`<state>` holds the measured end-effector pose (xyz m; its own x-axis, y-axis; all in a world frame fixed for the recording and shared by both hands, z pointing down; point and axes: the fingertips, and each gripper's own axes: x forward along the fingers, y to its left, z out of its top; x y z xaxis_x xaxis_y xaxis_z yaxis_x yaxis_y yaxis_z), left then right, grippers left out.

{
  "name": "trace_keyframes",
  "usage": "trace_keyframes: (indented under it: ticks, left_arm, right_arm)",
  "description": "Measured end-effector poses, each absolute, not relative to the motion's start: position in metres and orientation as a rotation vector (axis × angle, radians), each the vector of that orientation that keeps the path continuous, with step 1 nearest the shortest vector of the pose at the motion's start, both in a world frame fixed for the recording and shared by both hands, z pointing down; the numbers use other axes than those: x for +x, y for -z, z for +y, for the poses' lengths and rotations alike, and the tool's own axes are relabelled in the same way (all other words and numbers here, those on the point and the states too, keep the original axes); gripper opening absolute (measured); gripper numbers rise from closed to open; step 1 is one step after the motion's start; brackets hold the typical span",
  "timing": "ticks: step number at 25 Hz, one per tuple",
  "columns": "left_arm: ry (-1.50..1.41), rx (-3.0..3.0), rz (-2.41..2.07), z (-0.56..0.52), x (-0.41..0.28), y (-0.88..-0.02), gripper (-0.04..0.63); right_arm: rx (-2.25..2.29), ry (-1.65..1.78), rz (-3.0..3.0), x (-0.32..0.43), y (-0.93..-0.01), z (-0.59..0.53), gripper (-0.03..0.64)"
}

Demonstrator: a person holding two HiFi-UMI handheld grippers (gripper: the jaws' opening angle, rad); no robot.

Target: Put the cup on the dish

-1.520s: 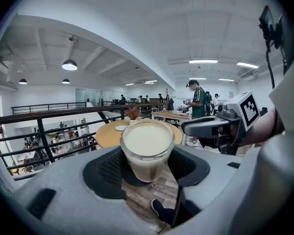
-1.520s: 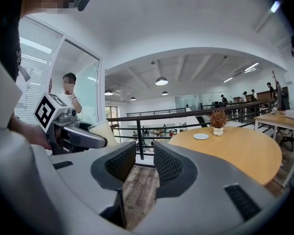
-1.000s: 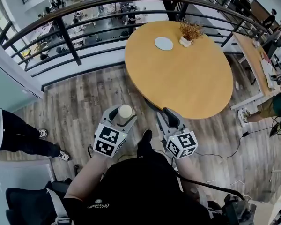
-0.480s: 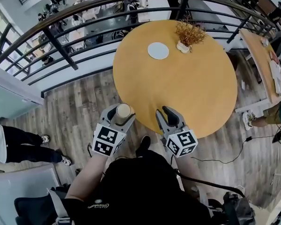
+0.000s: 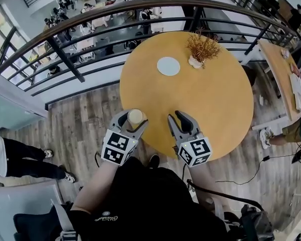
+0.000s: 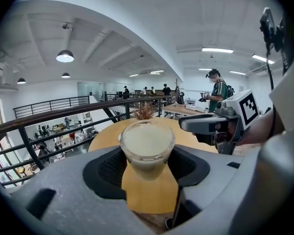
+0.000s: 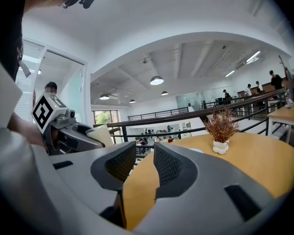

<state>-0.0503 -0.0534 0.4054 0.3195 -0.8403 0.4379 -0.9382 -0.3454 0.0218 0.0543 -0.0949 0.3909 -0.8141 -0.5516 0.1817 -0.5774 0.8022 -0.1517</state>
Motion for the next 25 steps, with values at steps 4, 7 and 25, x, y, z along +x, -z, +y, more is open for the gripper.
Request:
trace_keyframes:
  ticks: [4, 7, 25]
  left_arm:
    - [-0.496, 2.350, -1.589, -0.066, -0.053, -0.400, 0.261]
    - [-0.480, 2.378, -1.573, -0.077, -0.060, -0.396, 0.260]
    - [-0.531, 2.462, -1.461, -0.123, -0.088, -0.399, 0.261]
  right_arm:
    - [0.915, -0.272, -2.848, 0.049, -0.387, -0.102, 0.110]
    - [0.952, -0.253, -2.836, 0.044, -0.383, -0.110, 0.110]
    - [1.091, -0.257, -2.792, 0.013, -0.384, -0.147, 0.110]
